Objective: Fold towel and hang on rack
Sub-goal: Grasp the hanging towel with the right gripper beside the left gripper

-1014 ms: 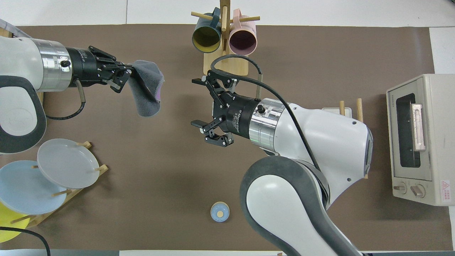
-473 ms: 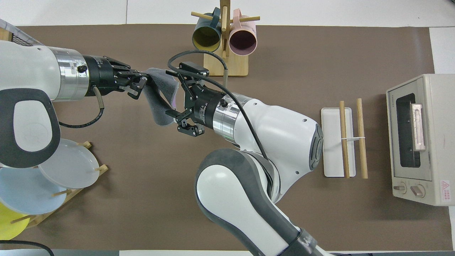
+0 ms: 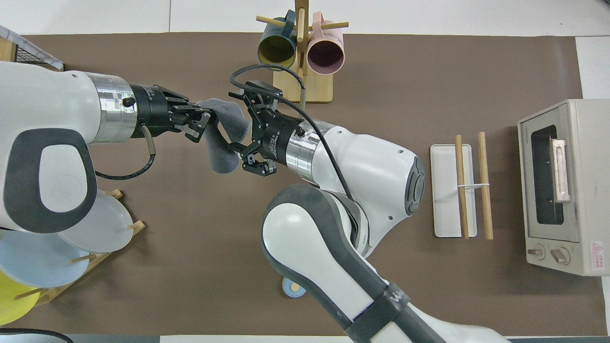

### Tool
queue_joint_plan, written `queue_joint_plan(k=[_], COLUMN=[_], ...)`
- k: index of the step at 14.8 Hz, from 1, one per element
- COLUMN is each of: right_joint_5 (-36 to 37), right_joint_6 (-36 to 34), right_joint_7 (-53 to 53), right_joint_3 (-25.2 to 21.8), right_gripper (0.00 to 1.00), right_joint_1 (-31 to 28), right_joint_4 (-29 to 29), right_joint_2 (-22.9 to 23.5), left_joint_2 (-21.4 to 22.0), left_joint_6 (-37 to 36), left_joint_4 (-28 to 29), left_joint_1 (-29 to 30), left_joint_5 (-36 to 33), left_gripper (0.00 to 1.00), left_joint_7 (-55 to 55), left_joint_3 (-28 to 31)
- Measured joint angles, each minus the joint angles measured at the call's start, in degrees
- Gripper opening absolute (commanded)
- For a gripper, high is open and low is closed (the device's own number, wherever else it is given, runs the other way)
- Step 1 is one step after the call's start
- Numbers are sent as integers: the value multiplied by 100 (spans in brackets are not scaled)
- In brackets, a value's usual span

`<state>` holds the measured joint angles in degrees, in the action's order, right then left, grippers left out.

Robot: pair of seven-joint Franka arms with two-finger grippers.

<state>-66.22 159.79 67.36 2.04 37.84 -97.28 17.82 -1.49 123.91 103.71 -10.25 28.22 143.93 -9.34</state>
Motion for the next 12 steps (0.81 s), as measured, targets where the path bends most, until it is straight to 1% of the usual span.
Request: queue_joint_plan(k=[5, 6, 7, 8, 9, 10, 12], right_joint_5=[0, 0, 0, 0, 0, 0, 0], right_joint_6=[0, 0, 0, 0, 0, 0, 0], right_joint_7=[-193, -195, -197, -205, -220, -232, -266], right_joint_3=[6, 6, 5, 2, -1, -5, -10], right_gripper=[100, 84, 53, 27, 4, 0, 0], right_joint_1=[0, 0, 0, -3, -5, -7, -14], right_joint_4=[341, 390, 433, 471, 506, 546, 612], right_joint_2=[431, 471, 503, 530, 555, 577, 609], left_joint_2=[12, 12, 12, 13, 13, 13, 13], left_joint_6=[1, 1, 1, 1, 1, 1, 1], left_joint_4=[16, 16, 17, 17, 17, 17, 17], left_joint_1=[0, 0, 0, 0, 0, 0, 0], left_joint_5=[0, 0, 0, 0, 0, 0, 0], left_gripper=[0, 0, 0, 0, 0, 0, 0], left_joint_7=[57, 68, 75, 79, 83, 86, 95], left_joint_3=[2, 2, 2, 2, 2, 2, 2])
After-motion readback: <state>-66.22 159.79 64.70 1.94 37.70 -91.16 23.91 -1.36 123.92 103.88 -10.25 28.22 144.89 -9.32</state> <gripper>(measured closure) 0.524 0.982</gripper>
